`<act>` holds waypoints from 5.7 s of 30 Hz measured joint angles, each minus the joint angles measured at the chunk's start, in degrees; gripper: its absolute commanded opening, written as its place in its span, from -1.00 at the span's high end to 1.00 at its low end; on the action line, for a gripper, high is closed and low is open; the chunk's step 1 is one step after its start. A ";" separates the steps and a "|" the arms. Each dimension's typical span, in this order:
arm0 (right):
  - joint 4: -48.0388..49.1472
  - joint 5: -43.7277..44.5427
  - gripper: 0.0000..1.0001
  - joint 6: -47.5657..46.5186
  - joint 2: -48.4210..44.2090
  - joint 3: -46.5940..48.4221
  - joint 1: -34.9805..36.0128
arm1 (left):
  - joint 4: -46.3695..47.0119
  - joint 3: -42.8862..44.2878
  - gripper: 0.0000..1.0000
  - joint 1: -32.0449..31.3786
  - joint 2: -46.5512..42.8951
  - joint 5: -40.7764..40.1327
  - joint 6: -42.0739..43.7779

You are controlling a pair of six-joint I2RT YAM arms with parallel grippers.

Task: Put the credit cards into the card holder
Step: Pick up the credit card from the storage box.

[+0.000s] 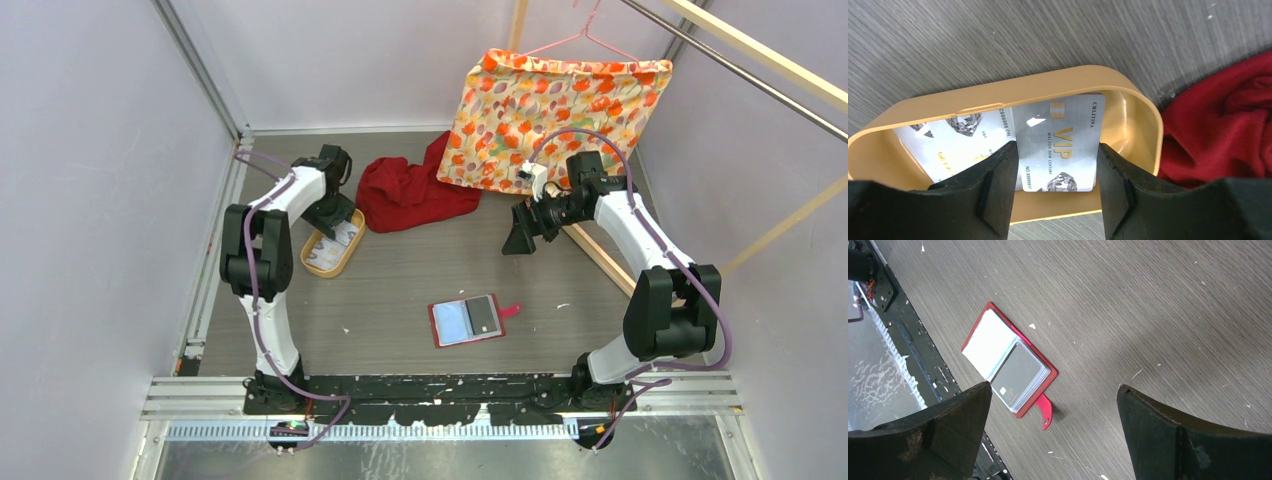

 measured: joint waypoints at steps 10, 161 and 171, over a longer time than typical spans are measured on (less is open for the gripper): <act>-0.37 -0.44 -1.00 -0.68 0.02 0.00 0.00 | 2.14 -0.61 0.04 0.00 -0.63 0.11 0.24; -2.10 -1.88 -1.00 -2.12 0.11 0.02 0.00 | 43.36 -26.34 -0.84 -3.65 -30.62 7.04 18.60; -2.86 -3.39 -1.00 -2.34 0.11 0.02 0.00 | 41.81 -28.48 -1.00 1.79 -35.23 0.90 22.05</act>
